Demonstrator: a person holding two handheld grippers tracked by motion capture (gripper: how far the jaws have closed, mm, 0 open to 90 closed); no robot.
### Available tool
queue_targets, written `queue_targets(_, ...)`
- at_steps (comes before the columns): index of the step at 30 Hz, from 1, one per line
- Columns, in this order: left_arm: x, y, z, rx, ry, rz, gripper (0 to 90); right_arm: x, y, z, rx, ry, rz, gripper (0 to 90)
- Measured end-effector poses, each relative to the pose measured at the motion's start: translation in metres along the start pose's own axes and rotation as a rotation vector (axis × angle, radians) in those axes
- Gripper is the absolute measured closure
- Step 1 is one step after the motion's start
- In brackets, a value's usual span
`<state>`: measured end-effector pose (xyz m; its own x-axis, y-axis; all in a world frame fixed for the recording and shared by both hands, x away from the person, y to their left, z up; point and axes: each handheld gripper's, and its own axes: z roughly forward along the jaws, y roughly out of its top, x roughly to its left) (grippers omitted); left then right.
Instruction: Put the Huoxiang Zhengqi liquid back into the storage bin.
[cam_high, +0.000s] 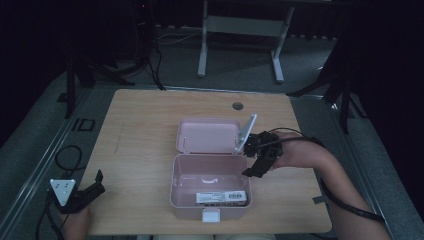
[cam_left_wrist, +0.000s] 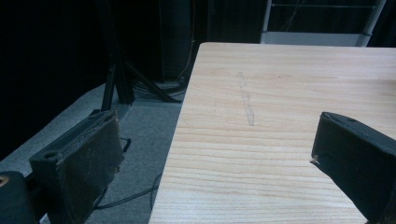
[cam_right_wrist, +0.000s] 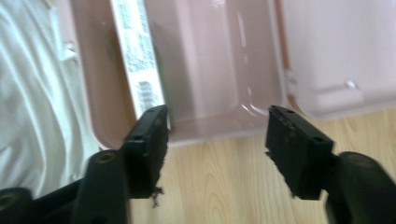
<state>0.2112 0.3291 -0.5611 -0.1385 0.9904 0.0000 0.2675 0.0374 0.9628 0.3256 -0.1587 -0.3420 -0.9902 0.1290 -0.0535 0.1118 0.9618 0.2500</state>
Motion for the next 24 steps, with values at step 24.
queue_targets(24,0.000,0.000,0.000,-0.001,0.000,0.000,2.1,-0.039,-0.113,0.092,-0.366,-0.171,0.280,12.9)
